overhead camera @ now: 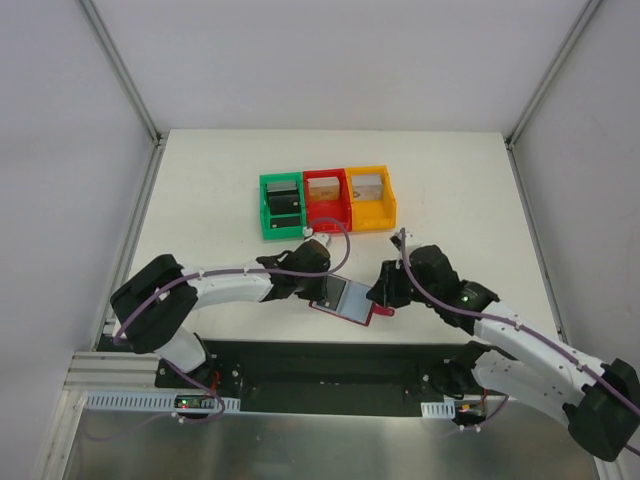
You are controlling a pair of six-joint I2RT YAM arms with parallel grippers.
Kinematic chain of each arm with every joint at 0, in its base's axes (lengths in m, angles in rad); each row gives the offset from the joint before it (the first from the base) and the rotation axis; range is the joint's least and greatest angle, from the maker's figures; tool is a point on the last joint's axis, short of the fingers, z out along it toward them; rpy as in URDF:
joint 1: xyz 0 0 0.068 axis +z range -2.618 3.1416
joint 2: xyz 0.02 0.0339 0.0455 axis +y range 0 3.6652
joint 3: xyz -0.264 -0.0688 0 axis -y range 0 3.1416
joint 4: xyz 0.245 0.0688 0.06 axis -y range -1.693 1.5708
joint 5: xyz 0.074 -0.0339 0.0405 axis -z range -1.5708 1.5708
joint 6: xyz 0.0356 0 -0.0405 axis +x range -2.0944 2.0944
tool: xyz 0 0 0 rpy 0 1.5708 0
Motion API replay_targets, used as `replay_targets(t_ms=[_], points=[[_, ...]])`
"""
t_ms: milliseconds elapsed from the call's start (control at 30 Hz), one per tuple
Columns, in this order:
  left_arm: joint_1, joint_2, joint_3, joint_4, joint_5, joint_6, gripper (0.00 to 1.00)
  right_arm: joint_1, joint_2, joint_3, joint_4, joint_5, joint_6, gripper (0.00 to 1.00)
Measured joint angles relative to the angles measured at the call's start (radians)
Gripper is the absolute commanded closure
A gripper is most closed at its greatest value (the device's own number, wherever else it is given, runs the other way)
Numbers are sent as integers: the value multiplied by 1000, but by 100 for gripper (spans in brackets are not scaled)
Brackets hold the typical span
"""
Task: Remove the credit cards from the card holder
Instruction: Remove the credit card from the card holder.
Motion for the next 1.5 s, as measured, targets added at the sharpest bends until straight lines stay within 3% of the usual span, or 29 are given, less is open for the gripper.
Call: replay_targets(t_ms=[367,567,800,1067,1500], points=[[0,-97,-119,32,-27,-43,94,3,285,33,153,-41,37,67],[0,-217,-216,41,-51,-66,80,2,381,72,187,-5,37,65],[0,-504,-312,24,-107,-90,66,-11,547,191,247,18,20,60],[13,-649,-336,-35,-178,-99,63,-12,682,269,276,13,-23,57],[39,-656,-351,-69,-182,-101,63,26,811,327,281,0,-132,51]])
